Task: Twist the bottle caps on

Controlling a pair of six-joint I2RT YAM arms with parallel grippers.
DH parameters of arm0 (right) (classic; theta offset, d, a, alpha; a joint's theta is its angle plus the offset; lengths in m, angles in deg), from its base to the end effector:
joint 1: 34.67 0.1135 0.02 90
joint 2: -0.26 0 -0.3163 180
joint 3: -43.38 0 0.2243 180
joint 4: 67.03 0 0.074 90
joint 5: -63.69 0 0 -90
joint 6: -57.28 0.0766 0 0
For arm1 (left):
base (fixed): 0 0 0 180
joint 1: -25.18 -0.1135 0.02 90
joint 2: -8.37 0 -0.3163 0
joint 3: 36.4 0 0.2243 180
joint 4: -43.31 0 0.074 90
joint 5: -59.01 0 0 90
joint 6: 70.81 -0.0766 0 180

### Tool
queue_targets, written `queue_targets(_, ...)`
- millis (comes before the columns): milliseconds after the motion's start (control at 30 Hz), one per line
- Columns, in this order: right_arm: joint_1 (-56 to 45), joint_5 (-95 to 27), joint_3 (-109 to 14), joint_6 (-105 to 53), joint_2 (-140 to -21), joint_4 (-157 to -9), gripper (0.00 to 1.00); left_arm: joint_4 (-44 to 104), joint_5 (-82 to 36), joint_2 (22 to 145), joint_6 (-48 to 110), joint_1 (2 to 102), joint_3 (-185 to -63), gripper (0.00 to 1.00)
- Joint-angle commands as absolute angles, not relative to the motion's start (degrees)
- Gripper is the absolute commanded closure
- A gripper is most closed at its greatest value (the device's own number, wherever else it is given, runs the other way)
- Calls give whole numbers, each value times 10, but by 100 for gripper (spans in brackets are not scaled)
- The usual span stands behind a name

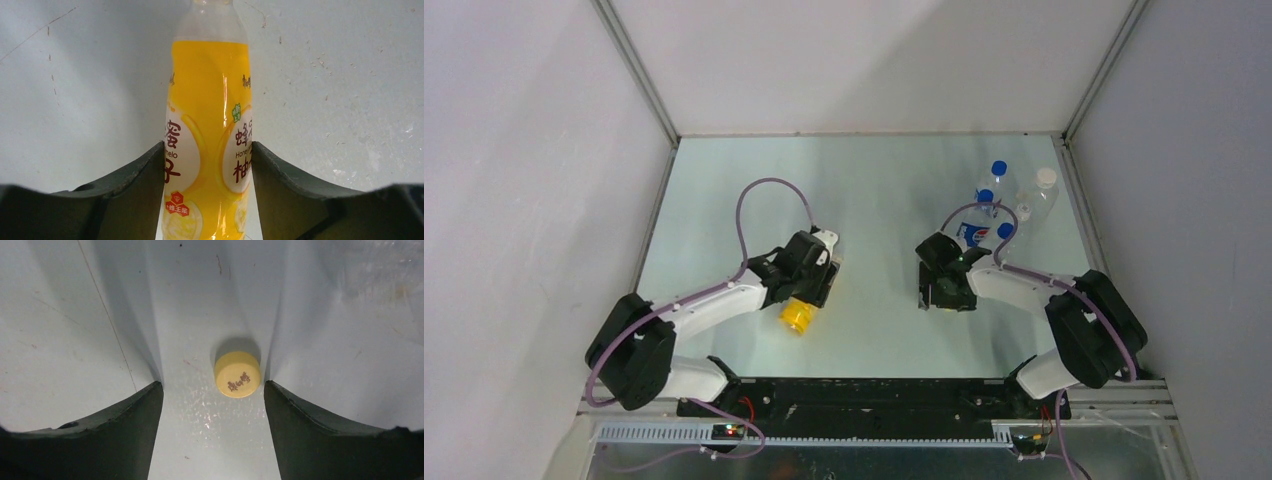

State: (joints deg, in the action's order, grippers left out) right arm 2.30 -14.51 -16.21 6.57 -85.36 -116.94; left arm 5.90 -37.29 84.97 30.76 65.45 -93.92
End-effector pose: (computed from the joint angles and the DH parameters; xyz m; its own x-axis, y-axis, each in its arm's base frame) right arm 0.1960 0.1280 0.1859 -0.9475 0.0627 -0.3136 0.0659 0.9978 0.0003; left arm 0.1897 -0.1497 0.2227 -0.7428 0.3680 -0.5592 0.4565 0.8894 -0.0211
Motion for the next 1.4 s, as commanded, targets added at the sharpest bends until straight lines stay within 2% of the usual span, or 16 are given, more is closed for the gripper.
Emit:
queue_targets(0,4,-137,-162,88,-875,-1146,25,88,-366,830,314,657,-936,37)
queue_targets(100,4,-157,-162,77,-880,-1127,31,93,-362,828,314,657,-934,37)
queue_targets(200,8,-168,-162,72,-880,-1121,43,99,-366,824,313,657,-931,36)
queue_targets(367,17,-180,-165,61,-873,-1117,57,116,-375,809,323,658,-915,34)
queue_targets(533,42,-200,-185,40,-893,-1129,71,121,-367,812,328,658,-912,24)
queue_targets(600,50,-206,-193,34,-902,-1136,72,126,-365,811,331,658,-908,20)
queue_targets(700,52,-210,-196,29,-907,-1140,65,122,-374,812,336,657,-908,13)
queue_targets(833,48,-214,-197,23,-903,-1138,59,103,-390,812,337,657,-914,12)
queue_targets(967,44,-222,-197,17,-908,-1129,59,94,-391,818,335,657,-921,13)
queue_targets(1233,43,-229,-201,12,-914,-1129,67,57,-381,890,328,658,-958,18)
queue_targets(1367,45,-227,-201,4,-898,-1138,79,70,-369,901,323,664,-954,20)
